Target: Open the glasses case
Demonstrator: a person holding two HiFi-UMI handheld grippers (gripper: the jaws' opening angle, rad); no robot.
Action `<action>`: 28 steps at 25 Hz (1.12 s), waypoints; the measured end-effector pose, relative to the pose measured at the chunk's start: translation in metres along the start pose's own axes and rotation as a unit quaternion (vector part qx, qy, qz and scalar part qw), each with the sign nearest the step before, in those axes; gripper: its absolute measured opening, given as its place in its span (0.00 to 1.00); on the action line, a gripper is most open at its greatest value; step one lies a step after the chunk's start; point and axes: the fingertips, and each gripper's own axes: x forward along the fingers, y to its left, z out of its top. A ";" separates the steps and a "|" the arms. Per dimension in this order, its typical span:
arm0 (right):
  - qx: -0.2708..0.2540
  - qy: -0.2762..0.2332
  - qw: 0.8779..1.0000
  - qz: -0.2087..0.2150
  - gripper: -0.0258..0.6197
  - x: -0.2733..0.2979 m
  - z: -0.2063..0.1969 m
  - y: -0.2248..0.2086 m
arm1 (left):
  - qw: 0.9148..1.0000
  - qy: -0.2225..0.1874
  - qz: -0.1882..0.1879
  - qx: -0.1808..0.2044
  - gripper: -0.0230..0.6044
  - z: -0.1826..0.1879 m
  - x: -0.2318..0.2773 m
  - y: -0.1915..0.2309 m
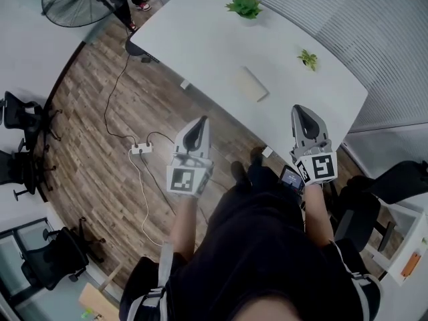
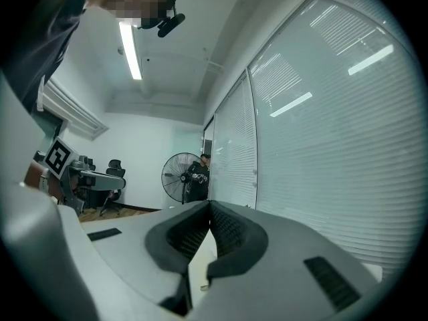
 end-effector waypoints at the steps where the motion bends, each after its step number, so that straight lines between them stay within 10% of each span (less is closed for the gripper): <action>1: 0.000 0.000 1.000 0.001 0.06 0.003 0.000 0.000 | 1.000 -0.003 -0.005 -0.001 0.04 0.002 0.003 -0.001; 28: 0.008 0.008 1.000 0.016 0.06 0.098 -0.032 -0.043 | 1.000 0.012 -0.011 0.018 0.04 0.010 0.112 0.038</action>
